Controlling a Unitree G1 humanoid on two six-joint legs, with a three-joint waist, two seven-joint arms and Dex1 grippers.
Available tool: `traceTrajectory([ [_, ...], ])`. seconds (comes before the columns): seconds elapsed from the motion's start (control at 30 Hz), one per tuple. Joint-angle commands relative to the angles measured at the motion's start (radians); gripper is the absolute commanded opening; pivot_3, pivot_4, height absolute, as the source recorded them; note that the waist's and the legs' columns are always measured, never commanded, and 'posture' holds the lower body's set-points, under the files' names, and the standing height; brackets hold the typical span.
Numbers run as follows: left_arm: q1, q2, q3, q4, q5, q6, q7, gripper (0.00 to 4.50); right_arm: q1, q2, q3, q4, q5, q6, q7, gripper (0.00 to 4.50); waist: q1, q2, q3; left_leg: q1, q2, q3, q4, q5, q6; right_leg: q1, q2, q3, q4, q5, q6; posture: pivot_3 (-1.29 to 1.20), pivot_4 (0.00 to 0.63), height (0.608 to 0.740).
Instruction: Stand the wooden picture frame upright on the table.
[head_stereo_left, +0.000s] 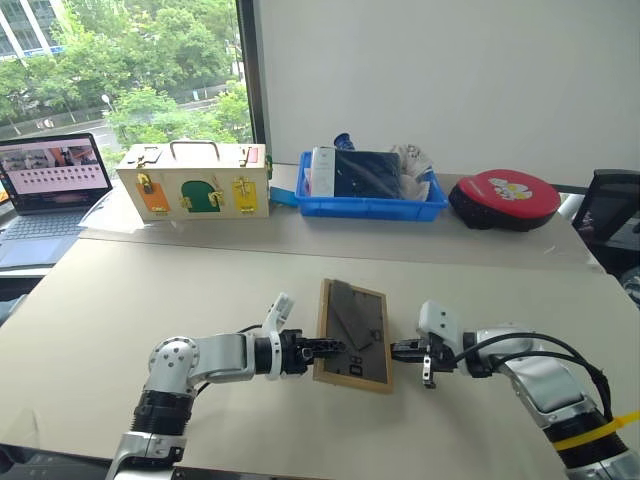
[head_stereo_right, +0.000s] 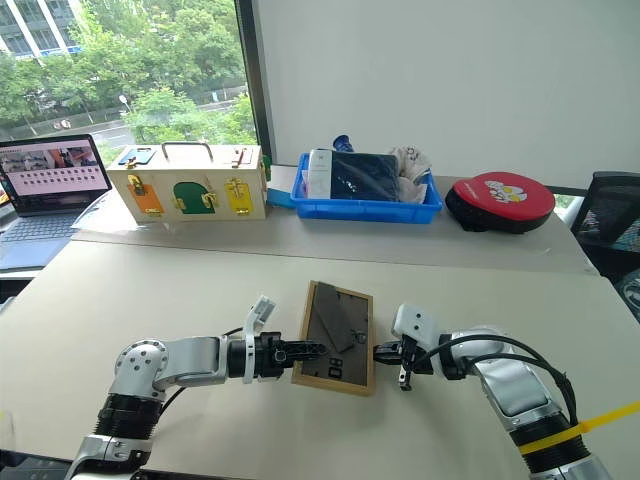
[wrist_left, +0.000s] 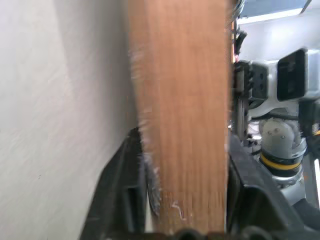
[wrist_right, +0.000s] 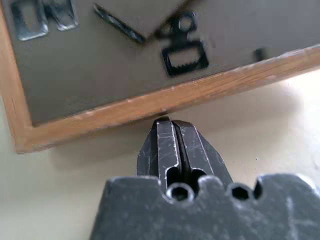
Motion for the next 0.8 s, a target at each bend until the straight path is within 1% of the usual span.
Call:
traceTrajectory([
  [0.03,-0.022,-0.007,0.017,-0.020,-0.063,-0.038,-0.024,1.16,-0.055,-0.002,-0.077,-0.004,0.065,0.041,-0.002,0.00,-0.001,0.000,0.000,0.000,0.000,0.000,0.000,0.000,0.000,0.000,0.000,0.000,0.000,0.000,0.000,0.00,0.150,0.726],
  [0.13,-0.033,0.004,0.034,-0.026,-0.125,-0.063,-0.037,1.16,-0.114,-0.016,-0.136,0.021,0.114,0.084,-0.004,0.00,-0.001,0.000,0.000,-0.001,0.000,0.000,0.000,0.000,0.000,-0.001,0.000,0.000,0.000,0.000,0.000,0.00,0.150,0.726],
  [0.2,-0.049,0.036,0.050,-0.028,-0.166,-0.068,-0.062,1.16,-0.177,-0.021,-0.186,0.047,0.169,0.151,-0.002,0.00,-0.001,0.000,0.001,-0.001,0.000,0.000,0.000,0.000,0.000,-0.001,0.000,0.000,0.000,0.000,0.000,0.00,0.150,0.726],
  [0.27,-0.065,0.073,0.055,-0.027,-0.170,-0.063,-0.090,1.16,-0.224,-0.016,-0.222,0.041,0.240,0.233,0.007,0.00,0.000,0.000,0.001,-0.001,0.000,0.000,0.000,0.000,0.000,-0.001,0.000,0.000,0.000,0.000,0.000,0.00,0.150,0.726],
  [0.37,-0.097,0.130,0.055,-0.008,-0.131,-0.053,-0.135,1.16,-0.299,0.001,-0.280,0.010,0.399,0.454,-0.005,0.00,0.001,0.000,0.001,-0.001,0.000,0.000,-0.003,0.000,0.000,-0.002,0.000,0.000,-0.001,0.000,0.000,0.00,0.150,0.726],
  [0.47,-0.126,0.158,0.042,0.009,-0.093,-0.044,-0.180,1.16,-0.328,0.011,-0.246,-0.065,0.466,0.535,0.009,0.92,0.002,0.000,0.001,-0.002,0.000,0.000,-0.005,0.000,0.000,-0.002,0.000,0.000,-0.002,0.000,-0.001,0.00,0.150,0.726],
  [0.5,-0.133,0.163,0.036,0.013,-0.079,-0.038,-0.195,1.16,-0.338,0.020,-0.237,-0.077,0.478,0.546,0.004,1.07,0.002,0.000,0.001,-0.002,0.000,0.000,-0.006,0.000,0.000,-0.003,0.000,0.000,-0.002,0.000,-0.001,0.00,0.150,0.726],
  [0.53,-0.138,0.166,0.032,0.017,-0.068,-0.033,-0.207,1.16,-0.346,0.027,-0.234,-0.081,0.485,0.555,-0.003,1.44,0.002,0.000,0.001,-0.002,0.000,0.000,-0.006,0.000,0.000,-0.004,0.000,0.000,-0.002,-0.001,-0.001,0.00,0.150,0.726],
  [0.57,-0.139,0.172,0.018,0.009,-0.042,-0.018,-0.228,1.16,-0.359,0.041,-0.217,-0.079,0.482,0.557,-0.007,1.78,0.002,0.000,0.001,-0.004,0.000,0.000,-0.006,0.000,0.000,-0.006,0.000,0.000,-0.002,-0.001,-0.001,0.00,0.150,0.726],
  [0.6,-0.138,0.176,0.007,0.001,-0.022,-0.005,-0.247,1.16,-0.368,0.050,-0.196,-0.072,0.474,0.557,-0.006,2.22,0.002,0.000,0.001,-0.007,0.000,0.000,-0.006,0.000,-0.001,-0.009,0.000,0.000,-0.001,0.000,-0.001,0.00,0.150,0.726],
  [0.7,-0.129,0.178,-0.009,-0.010,0.023,0.018,-0.297,1.16,-0.392,0.078,-0.127,-0.019,0.425,0.522,0.002,3.15,0.002,0.000,0.001,-0.007,0.000,0.000,-0.006,0.001,-0.001,-0.010,0.000,0.000,0.000,0.000,-0.001,0.00,0.150,0.726],
  [0.8,-0.130,0.175,-0.010,-0.012,0.053,0.024,-0.324,1.16,-0.411,0.110,-0.073,0.049,0.368,0.466,0.002,4.25,0.001,0.000,0.001,-0.008,0.000,0.000,-0.006,0.001,-0.001,-0.011,0.000,0.000,0.000,0.000,-0.001,0.00,0.150,0.726],
])
